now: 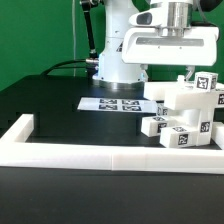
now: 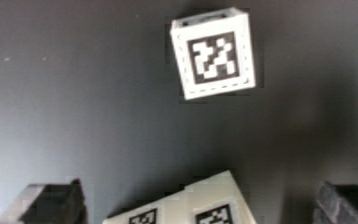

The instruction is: Assemble chair

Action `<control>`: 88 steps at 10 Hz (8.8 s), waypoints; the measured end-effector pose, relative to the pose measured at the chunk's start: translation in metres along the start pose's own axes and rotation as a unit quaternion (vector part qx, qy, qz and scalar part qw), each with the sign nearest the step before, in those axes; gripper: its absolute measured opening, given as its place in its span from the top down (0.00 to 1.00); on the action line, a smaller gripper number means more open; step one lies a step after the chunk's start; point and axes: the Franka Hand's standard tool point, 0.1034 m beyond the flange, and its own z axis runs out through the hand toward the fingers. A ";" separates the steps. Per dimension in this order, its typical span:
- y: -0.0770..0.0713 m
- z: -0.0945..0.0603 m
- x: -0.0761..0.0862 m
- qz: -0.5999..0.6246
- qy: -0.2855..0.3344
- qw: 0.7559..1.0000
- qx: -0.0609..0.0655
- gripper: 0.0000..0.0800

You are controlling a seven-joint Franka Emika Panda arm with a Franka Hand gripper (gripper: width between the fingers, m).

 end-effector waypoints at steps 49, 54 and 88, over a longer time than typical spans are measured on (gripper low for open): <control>0.014 -0.061 0.080 -0.061 -0.011 0.998 0.002 0.66; 0.011 -0.045 0.073 -0.093 -0.023 0.995 -0.009 0.66; 0.008 -0.027 0.084 -0.085 -0.019 0.996 -0.020 0.66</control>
Offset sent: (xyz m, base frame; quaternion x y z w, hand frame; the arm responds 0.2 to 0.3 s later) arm -0.0106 0.0143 -0.0021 0.0180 0.0152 -0.0335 0.9992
